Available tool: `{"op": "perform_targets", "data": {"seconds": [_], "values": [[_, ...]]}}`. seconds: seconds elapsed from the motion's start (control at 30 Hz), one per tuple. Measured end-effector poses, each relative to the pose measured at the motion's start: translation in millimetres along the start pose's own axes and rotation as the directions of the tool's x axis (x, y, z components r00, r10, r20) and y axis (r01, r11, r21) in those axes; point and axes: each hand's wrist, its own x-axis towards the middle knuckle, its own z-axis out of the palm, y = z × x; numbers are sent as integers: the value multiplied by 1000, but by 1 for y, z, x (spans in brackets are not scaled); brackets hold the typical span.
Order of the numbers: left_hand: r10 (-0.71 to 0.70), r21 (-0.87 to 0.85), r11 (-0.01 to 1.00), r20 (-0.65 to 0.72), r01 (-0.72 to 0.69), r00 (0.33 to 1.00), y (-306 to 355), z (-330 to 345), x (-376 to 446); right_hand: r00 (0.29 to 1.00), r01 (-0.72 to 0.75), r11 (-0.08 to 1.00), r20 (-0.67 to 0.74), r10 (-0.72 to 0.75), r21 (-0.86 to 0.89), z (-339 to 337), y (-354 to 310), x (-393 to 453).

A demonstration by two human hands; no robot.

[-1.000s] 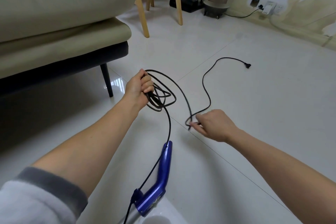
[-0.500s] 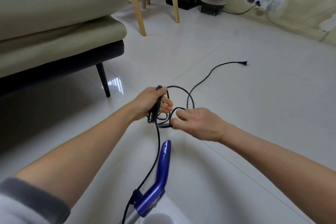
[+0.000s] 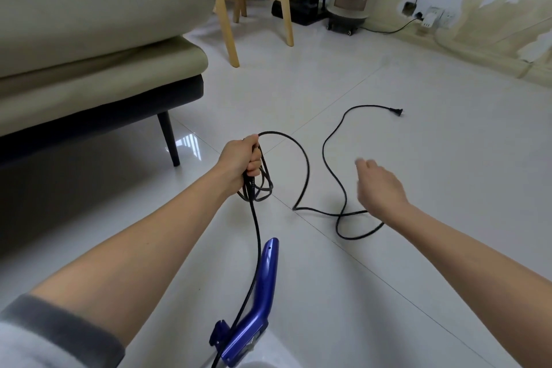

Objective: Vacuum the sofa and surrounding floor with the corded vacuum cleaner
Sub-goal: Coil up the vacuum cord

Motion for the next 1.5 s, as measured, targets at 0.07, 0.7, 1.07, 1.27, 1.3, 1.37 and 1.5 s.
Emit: {"op": "perform_targets", "data": {"seconds": [0.07,0.7,1.07,1.27,1.3,1.37,1.5], "values": [[-28,-56,998,72,32,997,5,5,-2,995,26,791,-94,40,612,-10,-25,6],[-173,-689,715,-342,-121,924,13,-22,23,967,185,979,-165,-196,-80,20,-30,-5],[-29,-57,998,-39,27,999,1,-23,13,619,785,566,280,-734,-251,27,-50,-14],[-71,416,909,252,-42,965,-14,-10,-12,409,829,488,-298,-863,-273,9,-76,-7],[-91,434,900,283,-43,955,-15,-9,-14,424,806,527,-357,-832,-270,2,-75,-4],[-120,430,902,327,-35,937,-14,-6,-16,450,770,587,-439,-778,-251,-6,-72,4],[-114,571,806,408,-155,906,-12,3,-18,461,749,617,-479,-747,-242,-15,-64,9]]}}
